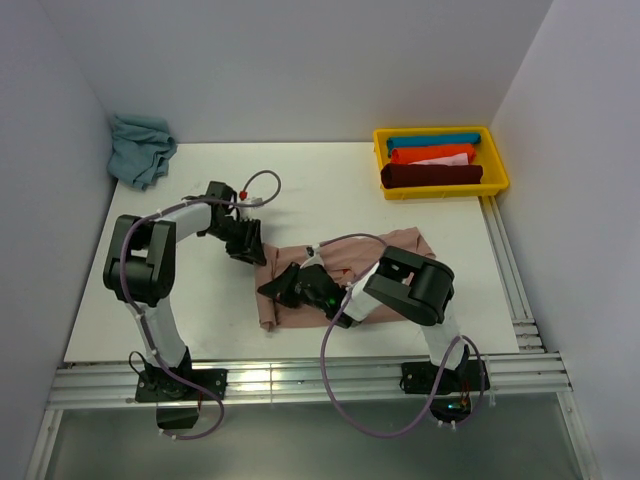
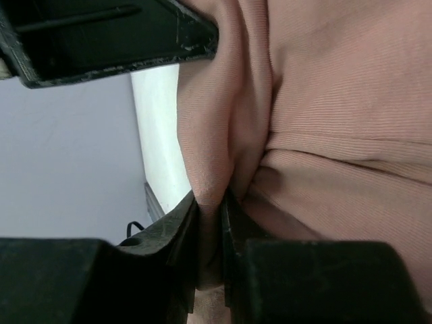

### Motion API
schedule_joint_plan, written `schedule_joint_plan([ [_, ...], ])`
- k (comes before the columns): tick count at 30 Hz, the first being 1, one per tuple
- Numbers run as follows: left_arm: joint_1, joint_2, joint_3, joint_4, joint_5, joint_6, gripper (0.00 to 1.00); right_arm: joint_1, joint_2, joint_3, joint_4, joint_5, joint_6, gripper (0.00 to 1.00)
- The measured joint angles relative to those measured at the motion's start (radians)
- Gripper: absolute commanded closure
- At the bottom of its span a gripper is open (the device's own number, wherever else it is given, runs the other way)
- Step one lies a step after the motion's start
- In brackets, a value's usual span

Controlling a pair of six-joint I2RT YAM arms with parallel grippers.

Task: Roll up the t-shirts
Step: Roll the tshirt

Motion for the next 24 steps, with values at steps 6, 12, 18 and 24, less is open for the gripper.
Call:
schedule_joint_plan([
  [6,-0.071,0.022,0.065,-0.032,-0.125,-0.025,0.66,0.000,-0.022,0.037,-0.106,0.007,-0.006,0.48],
  [12,-0.104,0.030,0.098,-0.063,-0.208,-0.030,0.66,0.022,-0.105,0.108,-0.387,0.079,-0.061,0.42],
  [18,-0.122,0.034,0.114,-0.082,-0.256,-0.040,0.66,0.076,-0.177,0.147,-0.599,0.155,-0.097,0.40],
  [24,-0.128,0.036,0.124,-0.095,-0.277,-0.043,0.66,0.125,-0.207,0.154,-0.713,0.206,-0.107,0.41],
])
